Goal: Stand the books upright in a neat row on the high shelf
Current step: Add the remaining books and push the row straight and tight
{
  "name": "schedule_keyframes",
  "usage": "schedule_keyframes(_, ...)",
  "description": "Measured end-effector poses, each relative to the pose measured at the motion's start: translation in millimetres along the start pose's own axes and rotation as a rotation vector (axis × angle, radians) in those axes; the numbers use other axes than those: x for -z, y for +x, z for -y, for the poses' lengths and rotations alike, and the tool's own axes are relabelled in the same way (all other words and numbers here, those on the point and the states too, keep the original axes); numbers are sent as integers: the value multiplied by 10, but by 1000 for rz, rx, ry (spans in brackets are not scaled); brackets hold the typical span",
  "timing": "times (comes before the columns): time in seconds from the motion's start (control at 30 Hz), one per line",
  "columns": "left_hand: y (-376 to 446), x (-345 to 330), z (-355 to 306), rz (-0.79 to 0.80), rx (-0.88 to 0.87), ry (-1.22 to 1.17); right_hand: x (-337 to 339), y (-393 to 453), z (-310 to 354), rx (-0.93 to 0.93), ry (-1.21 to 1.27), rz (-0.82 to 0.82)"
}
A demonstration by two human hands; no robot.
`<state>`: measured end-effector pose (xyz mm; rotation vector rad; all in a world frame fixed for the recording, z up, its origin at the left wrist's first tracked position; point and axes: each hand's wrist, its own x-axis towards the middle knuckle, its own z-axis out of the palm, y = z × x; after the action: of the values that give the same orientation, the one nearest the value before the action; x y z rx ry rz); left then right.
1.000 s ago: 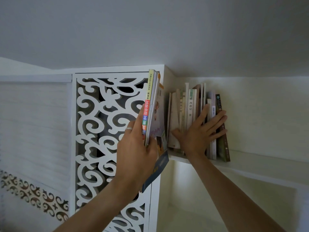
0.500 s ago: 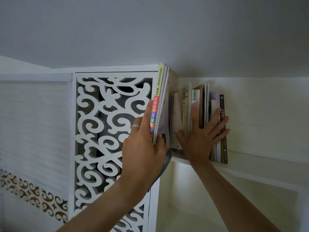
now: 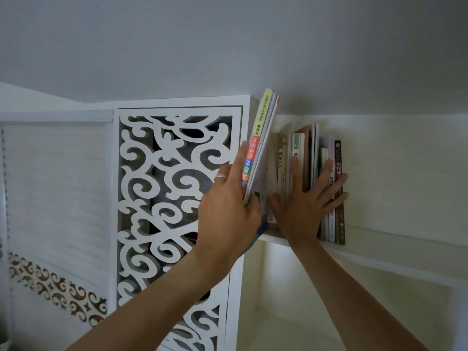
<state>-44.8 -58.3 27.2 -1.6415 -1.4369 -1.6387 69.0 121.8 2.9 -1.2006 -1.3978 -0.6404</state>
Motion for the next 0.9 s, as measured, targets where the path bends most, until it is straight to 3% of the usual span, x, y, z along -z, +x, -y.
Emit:
schedule_keyframes(0.43,184,-45,241,-15,70,11,-8,-11,-36,38,-21,27)
schedule_keyframes(0.67,161,162,202,-20,33,24,-54,-43,-69,312,-113,17)
schedule_keyframes(0.9,127,299,125,-3,28,72,-109,-37,-85,465,-156,-34)
